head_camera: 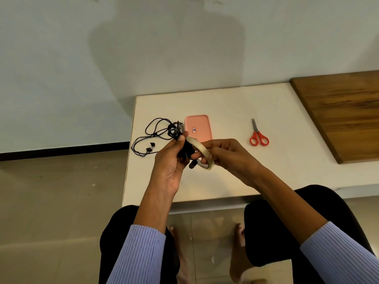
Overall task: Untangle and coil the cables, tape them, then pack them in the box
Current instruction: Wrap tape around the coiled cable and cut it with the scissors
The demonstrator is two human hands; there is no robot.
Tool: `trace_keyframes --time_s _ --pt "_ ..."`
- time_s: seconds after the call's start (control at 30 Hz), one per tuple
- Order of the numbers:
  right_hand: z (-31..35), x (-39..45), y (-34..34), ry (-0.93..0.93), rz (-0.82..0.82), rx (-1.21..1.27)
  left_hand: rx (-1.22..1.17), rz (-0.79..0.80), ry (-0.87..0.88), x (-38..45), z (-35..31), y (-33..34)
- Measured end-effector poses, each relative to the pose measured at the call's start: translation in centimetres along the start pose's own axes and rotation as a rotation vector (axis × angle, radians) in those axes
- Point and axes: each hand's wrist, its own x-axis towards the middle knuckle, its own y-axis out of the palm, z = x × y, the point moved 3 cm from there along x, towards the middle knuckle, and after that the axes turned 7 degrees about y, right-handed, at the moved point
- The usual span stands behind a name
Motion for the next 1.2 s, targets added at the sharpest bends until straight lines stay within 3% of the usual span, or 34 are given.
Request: trace_keyframes --time_s 0.27,0.43,0.53,0.6,0.83,1.2 --pt "-0.1 -0.1 0.1 0.044 -0.03 0.035 0.022 -0.036 -0.011 0.2 -0.1 -0.6" --pt "0.2 -0.3 0.2 0.055 0.046 0.029 -0.025 -0.064 -0.06 0.4 -0.1 -1.1" --pt "0.3 -0.3 -0.3 0.061 -0.018 0.073 -0.031 -0.101 -0.038 0.7 -0.3 -1.7" --pt "0.6 -0.5 -0.9 -0.001 -0.077 0.015 -0.037 -0.132 -0.032 0.8 -0.4 -2.0" --pt "0.8 -1.5 -0.8 -0.323 -0.073 -0.559 0.002 -0.171 -0.09 0.7 -0.2 -2.2" --pt "1.2 -1.6 -0.4 -0.614 -0.313 -0.793 -0.019 -0.155 -0.26 0.5 0.1 -1.9"
